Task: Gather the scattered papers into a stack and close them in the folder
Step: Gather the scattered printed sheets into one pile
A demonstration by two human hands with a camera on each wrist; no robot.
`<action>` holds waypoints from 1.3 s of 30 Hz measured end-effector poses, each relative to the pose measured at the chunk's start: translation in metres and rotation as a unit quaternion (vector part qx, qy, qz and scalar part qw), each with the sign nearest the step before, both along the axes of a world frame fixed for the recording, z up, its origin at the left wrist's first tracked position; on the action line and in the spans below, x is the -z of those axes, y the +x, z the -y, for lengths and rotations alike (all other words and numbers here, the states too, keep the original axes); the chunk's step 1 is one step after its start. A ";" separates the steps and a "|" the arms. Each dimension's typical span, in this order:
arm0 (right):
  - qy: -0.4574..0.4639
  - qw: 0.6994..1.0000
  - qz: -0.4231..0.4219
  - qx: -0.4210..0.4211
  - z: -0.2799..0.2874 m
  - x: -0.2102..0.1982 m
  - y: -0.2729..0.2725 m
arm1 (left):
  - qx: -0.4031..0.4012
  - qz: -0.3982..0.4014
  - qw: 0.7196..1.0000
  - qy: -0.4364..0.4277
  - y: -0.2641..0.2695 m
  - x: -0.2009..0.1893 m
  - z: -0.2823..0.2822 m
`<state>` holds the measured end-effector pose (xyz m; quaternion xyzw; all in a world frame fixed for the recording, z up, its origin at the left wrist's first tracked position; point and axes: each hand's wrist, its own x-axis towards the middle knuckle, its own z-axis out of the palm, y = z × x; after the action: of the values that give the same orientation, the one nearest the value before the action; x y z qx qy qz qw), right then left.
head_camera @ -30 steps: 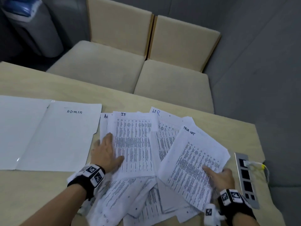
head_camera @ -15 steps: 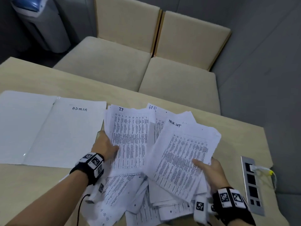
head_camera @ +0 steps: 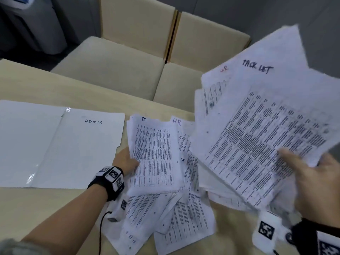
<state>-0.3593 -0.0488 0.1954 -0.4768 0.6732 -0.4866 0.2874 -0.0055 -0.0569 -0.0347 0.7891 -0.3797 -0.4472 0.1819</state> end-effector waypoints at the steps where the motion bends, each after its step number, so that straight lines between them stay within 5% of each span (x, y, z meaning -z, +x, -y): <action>1: -0.015 0.999 0.029 0.003 -0.003 -0.003 0.005 | -0.006 -0.031 0.999 -0.011 0.003 0.005 0.000; 4: 0.021 0.996 0.091 0.010 0.001 0.021 0.030 | -0.039 -0.141 0.989 -0.034 0.010 0.003 0.001; 8: 0.199 0.973 0.118 -0.007 0.001 0.118 0.058 | -0.091 -0.223 0.970 -0.017 0.016 -0.007 0.004; 12: 0.373 0.924 -0.072 0.031 -0.001 0.202 0.060 | -0.116 -0.281 0.953 0.017 0.019 -0.005 0.010; 14: 0.383 0.921 -0.071 0.023 0.004 0.216 0.057 | -0.106 -0.295 0.949 0.016 0.018 -0.001 0.010; 17: 0.358 0.933 0.039 -0.015 0.018 0.214 0.065 | -0.072 -0.186 0.980 0.018 0.011 0.003 0.017; 21: 0.378 0.917 0.052 -0.116 0.028 0.212 0.081 | -0.007 -0.068 0.998 0.008 -0.001 0.013 0.024; 24: 0.357 0.925 0.066 -0.110 0.030 0.216 0.080 | 0.013 -0.049 0.999 0.001 0.002 0.018 0.024; 29: 0.328 0.941 0.051 -0.072 0.031 0.215 0.062 | -0.003 -0.081 0.996 -0.047 0.007 0.023 0.015; 34: 0.309 0.951 -0.002 -0.023 0.028 0.221 0.059 | -0.014 0.192 0.973 -0.125 -0.004 0.007 0.011; 37: 0.294 0.947 -0.118 0.052 0.025 0.222 0.062 | 0.026 0.249 0.962 -0.110 -0.012 0.003 0.010; 39: 0.309 0.945 -0.103 0.033 0.024 0.223 0.066 | 0.012 0.281 0.954 -0.107 -0.017 -0.001 0.007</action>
<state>-0.2931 -0.0725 -0.0276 -0.3897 0.8320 -0.2117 0.3335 -0.0225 -0.0636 -0.0332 0.8541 -0.4708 -0.1663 0.1457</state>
